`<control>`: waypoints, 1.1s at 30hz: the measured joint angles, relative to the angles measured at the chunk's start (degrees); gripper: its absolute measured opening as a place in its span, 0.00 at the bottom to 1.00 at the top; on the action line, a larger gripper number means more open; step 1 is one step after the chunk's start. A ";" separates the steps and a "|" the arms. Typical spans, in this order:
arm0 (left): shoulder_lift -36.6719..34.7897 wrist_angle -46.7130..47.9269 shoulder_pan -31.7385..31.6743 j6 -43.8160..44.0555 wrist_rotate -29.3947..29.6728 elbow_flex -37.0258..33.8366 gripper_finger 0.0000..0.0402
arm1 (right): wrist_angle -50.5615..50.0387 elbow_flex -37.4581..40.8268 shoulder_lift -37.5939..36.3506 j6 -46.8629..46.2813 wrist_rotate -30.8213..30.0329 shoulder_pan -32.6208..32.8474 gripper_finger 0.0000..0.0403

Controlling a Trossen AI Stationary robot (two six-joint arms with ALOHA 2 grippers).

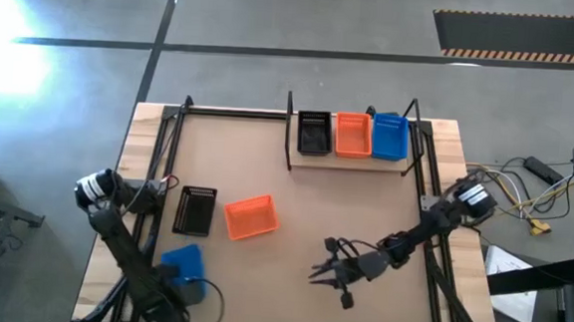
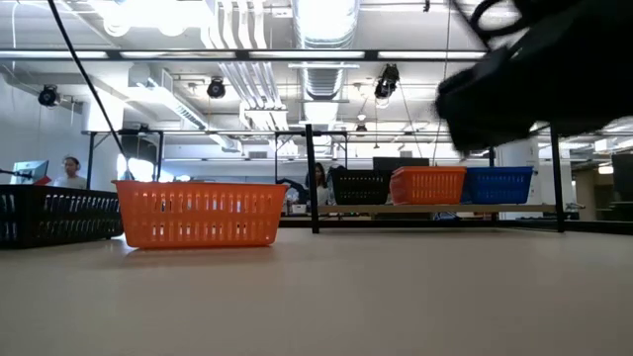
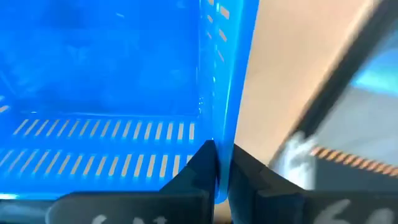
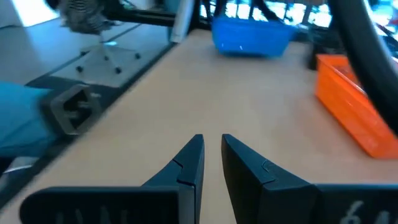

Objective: Stack baskets on shelf by color
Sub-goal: Stack the blue bin on the blue bins on the shelf

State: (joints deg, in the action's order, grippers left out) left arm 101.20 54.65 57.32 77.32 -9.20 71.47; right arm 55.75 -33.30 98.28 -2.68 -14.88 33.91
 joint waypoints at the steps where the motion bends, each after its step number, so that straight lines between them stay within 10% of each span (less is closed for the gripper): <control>1: 0.75 -1.04 -1.03 -1.79 1.32 1.19 0.01 | -1.58 0.00 -1.37 0.04 -0.02 0.93 0.12; 18: 21.69 -2.02 -17.50 -75.03 16.14 29.54 0.00 | -54.36 -5.06 -27.42 1.05 -3.30 9.66 0.12; 25: 20.94 -1.83 -22.60 -103.30 25.49 30.15 0.00 | -67.08 -13.66 -25.87 14.60 -3.19 8.79 0.20; 33: 20.81 -1.70 -27.34 -112.69 27.99 29.85 0.00 | -84.17 -23.92 -17.48 32.96 -7.00 7.99 0.45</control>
State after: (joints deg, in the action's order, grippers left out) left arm 122.02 52.95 29.99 -35.37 18.79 101.32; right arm -28.42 -57.22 80.80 30.28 -21.88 41.90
